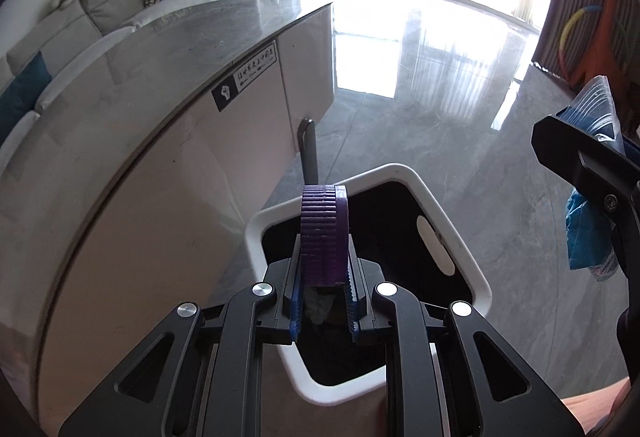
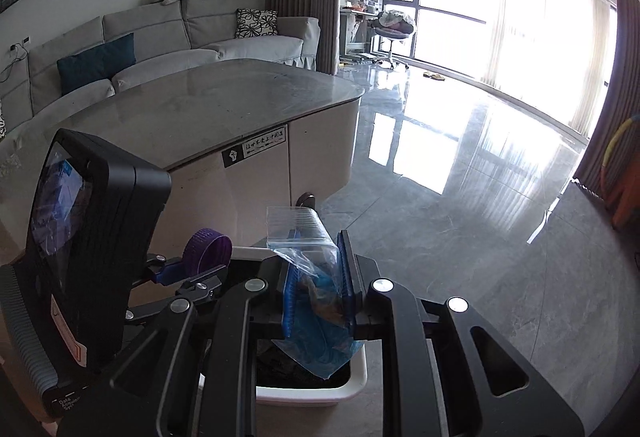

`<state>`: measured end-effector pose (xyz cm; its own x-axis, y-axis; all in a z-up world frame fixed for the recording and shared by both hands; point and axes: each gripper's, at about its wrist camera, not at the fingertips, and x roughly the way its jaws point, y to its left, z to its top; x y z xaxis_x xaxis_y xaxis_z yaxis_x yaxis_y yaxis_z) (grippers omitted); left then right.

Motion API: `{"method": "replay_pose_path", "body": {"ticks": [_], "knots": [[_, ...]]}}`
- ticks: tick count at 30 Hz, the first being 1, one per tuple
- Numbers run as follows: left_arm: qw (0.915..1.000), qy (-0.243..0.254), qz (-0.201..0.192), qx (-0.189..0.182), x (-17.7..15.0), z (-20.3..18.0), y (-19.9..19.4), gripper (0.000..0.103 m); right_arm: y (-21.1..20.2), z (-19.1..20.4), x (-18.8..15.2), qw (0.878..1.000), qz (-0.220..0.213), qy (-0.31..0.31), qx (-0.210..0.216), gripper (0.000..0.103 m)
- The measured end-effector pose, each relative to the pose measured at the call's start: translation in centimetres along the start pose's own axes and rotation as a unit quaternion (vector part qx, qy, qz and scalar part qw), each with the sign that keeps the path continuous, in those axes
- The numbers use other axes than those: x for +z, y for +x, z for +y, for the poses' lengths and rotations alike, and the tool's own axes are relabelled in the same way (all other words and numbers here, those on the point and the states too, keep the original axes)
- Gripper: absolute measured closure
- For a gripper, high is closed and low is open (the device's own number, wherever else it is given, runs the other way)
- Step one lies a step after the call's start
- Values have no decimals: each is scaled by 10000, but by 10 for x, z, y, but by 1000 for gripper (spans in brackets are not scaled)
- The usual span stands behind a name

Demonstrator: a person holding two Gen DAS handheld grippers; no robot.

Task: Collect trash
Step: 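Open the left tool to drop the purple lid into the bin, then open the right tool to drop the zip bag into the bin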

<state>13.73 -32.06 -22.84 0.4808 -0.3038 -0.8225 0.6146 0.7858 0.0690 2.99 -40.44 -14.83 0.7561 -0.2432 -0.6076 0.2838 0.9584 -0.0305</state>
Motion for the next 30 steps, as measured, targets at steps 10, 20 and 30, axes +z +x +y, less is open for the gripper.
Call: {"method": "replay_pose_path", "body": {"ticks": [10, 20, 30], "knots": [[9989, 272, 297, 250, 0, -11, 26, 9, 9, -5, 1, 9999, 139, 16, -43, 83], [9986, 272, 100, 433, 5, 1, 10, 9, 9, -4, -2, 9999, 166, -29, 33, 83], [9949, 26, -234, 985, 2, 43, -16, 9, 17, 6, 0, 9996, 207, -121, 143, 82]]}}
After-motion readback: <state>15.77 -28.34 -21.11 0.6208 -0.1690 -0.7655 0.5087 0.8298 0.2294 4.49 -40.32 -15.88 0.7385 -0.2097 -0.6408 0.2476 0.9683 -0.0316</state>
